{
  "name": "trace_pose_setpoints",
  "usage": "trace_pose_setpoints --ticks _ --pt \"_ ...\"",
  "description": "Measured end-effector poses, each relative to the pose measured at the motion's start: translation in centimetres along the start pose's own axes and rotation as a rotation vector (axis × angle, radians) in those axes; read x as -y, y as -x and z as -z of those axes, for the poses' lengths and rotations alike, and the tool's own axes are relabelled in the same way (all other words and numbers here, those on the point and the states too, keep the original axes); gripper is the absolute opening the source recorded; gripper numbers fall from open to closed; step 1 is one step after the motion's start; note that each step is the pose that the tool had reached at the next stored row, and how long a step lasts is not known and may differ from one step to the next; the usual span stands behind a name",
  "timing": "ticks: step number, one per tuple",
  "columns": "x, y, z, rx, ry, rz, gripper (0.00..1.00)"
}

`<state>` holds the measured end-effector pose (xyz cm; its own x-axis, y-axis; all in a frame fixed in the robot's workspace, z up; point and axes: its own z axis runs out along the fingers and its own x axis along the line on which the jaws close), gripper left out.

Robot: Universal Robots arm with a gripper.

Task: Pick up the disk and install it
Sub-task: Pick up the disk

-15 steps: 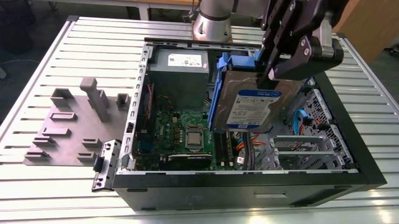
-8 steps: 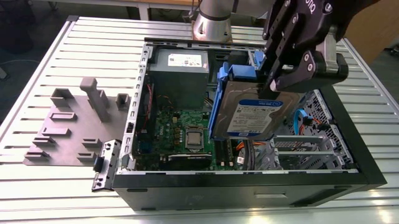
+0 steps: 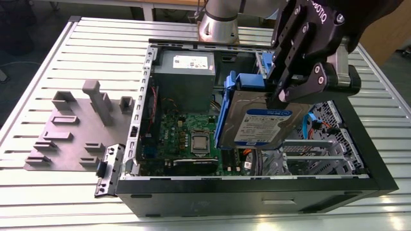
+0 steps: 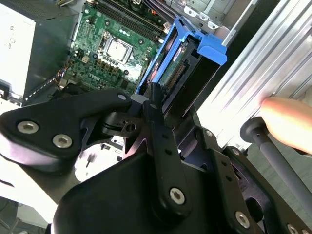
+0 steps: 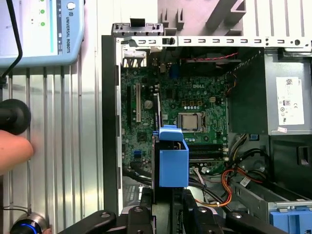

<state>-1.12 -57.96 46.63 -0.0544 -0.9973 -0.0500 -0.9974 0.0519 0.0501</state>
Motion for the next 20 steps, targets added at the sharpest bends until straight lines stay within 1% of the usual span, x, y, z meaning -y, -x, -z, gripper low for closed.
trace_pose_setpoints --ticks 6,9,12,13,20 --pt "0.04 -0.01 0.00 -0.0001 0.0001 0.000 0.35" --pt "0.47 0.02 0.01 0.0000 0.0002 0.000 0.35" --pt "1.17 0.06 0.04 0.0000 0.0007 0.000 0.35" --pt "1.74 0.09 0.06 0.0000 0.0012 0.000 0.35" --pt "3.78 0.20 0.13 -0.0001 0.0024 0.000 0.35"
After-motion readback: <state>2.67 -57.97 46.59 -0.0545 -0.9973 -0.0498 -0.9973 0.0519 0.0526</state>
